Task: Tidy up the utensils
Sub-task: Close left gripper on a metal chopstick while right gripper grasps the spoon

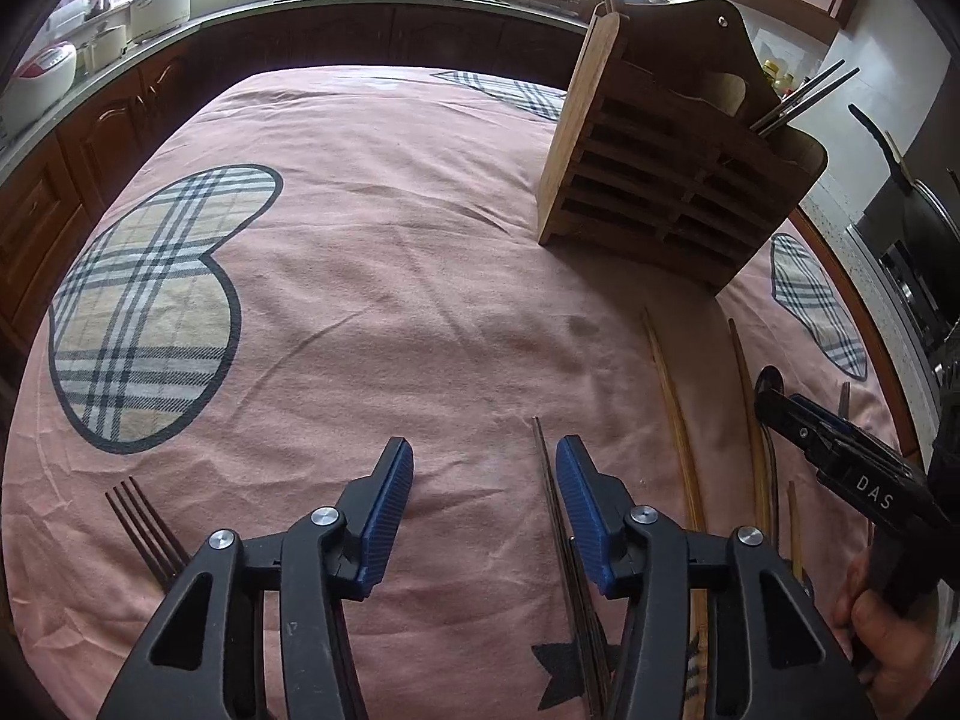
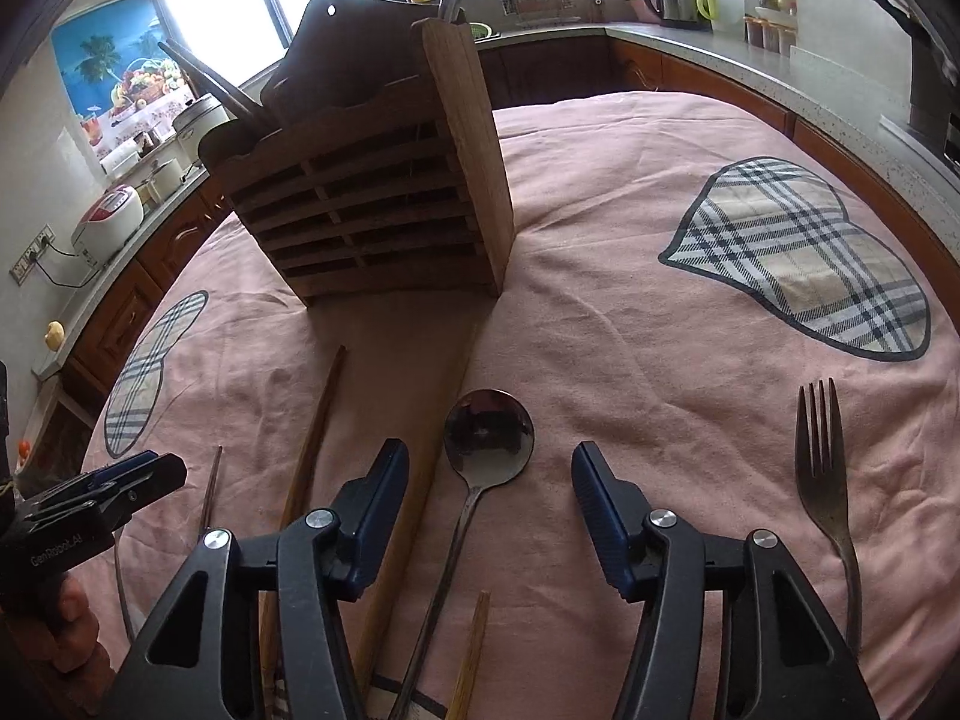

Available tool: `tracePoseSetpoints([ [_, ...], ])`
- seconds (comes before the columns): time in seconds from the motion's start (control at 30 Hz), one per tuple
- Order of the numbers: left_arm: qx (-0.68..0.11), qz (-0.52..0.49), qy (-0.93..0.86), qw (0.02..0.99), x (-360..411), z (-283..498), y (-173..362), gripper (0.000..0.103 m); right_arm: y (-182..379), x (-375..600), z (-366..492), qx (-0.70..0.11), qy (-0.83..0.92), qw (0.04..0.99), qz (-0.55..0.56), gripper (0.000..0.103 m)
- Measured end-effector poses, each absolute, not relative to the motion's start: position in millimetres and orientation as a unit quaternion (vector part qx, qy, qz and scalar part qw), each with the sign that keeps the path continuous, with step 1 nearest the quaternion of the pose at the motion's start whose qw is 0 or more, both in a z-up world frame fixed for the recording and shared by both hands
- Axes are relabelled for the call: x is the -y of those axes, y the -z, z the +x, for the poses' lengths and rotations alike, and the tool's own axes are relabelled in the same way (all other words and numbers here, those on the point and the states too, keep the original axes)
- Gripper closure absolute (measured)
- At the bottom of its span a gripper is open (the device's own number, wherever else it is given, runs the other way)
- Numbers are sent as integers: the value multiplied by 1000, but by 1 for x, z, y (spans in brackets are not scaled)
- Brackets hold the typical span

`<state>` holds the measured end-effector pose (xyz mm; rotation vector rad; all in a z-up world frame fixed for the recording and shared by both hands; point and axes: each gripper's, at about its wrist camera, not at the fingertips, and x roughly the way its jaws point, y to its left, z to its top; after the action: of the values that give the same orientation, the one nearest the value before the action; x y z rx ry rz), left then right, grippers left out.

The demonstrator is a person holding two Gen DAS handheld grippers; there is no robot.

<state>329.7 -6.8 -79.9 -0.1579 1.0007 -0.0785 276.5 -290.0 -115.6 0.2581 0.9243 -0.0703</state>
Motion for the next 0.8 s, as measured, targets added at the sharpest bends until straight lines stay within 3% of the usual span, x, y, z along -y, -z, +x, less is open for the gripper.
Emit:
tracePoseSetpoints([
  [0.1, -484, -73, 48, 871, 13, 336, 85, 60, 117, 290, 281, -444, 32, 888, 116, 49],
  [0.13, -484, -70, 52, 871, 15, 337, 85, 62, 117, 290, 282, -443, 30, 889, 115, 55],
  [0.2, -486, -65, 63, 869, 21, 339, 88, 75, 117, 289, 283, -444, 31, 889, 109, 82],
  [0.27, -487, -56, 67, 869, 26, 341, 90, 91, 117, 290, 282, -440, 30, 891, 110, 93],
  [0.3, -488, -56, 72, 868, 28, 342, 92, 96, 117, 291, 282, -437, 28, 892, 114, 95],
  [0.4, -484, -56, 73, 870, 30, 340, 92, 97, 112, 294, 279, -427, 24, 896, 121, 99],
  [0.8, -440, -92, 84, 889, 9, 308, 57, 99, 84, 297, 259, -387, 19, 911, 139, 101],
])
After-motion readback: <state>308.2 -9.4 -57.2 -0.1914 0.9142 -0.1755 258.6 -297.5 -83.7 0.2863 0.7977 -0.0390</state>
